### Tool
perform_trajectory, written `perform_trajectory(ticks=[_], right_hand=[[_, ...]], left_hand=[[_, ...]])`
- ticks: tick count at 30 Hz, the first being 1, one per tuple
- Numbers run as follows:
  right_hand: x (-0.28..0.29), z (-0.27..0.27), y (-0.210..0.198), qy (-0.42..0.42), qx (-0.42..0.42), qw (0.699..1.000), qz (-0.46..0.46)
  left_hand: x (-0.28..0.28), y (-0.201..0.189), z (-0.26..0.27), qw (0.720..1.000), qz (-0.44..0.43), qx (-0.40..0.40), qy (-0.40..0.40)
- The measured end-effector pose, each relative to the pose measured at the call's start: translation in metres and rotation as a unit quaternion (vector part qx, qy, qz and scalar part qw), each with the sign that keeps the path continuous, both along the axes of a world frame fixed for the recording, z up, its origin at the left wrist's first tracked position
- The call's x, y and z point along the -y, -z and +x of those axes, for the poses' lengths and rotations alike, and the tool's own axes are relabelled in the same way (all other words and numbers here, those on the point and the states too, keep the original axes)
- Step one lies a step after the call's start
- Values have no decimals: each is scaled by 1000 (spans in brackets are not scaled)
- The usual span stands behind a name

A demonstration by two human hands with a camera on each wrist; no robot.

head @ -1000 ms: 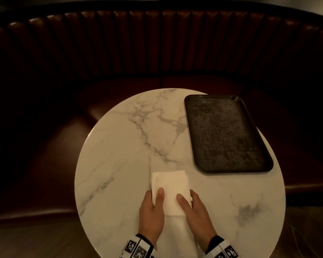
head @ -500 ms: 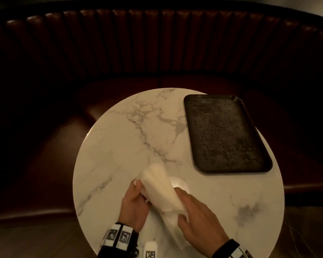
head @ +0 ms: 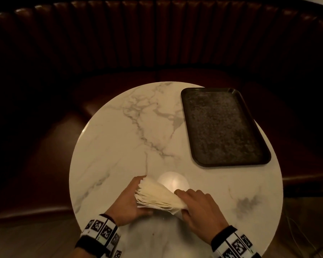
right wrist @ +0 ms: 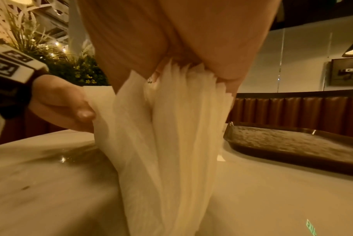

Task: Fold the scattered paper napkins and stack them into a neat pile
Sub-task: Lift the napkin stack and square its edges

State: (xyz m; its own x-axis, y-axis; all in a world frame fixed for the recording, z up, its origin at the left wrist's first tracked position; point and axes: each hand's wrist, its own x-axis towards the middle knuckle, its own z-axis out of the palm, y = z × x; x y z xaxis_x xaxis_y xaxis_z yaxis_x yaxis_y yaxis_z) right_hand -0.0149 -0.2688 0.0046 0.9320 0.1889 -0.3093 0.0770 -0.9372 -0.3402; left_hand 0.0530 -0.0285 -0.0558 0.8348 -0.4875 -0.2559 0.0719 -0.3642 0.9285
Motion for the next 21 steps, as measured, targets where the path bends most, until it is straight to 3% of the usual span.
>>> perform_trajectory(ticks=[2, 4, 6, 8, 11, 15, 18, 21], right_hand=[[8, -4, 2, 18, -24, 1000, 5], [21, -16, 8, 108, -55, 987, 102], [33, -33, 16, 218, -74, 945, 231], [32, -49, 25, 275, -86, 908, 305], [15, -54, 38, 323, -73, 881, 337], [7, -28, 59, 360, 39, 892, 270], [11, -21, 54, 383, 65, 845, 368], [19, -31, 55, 394, 53, 832, 387]], left_hand=[[6, 1, 3, 1000, -13, 7, -27], [10, 3, 3, 998, -35, 7, -58], [10, 3, -1, 995, -50, 15, -81], [10, 4, -7, 993, -62, 13, -95], [13, 4, -15, 989, -82, 19, -120], [16, 3, -17, 984, -103, 31, -142], [14, 4, -19, 988, -93, 22, -118], [14, 7, -24, 988, -94, 11, -119]])
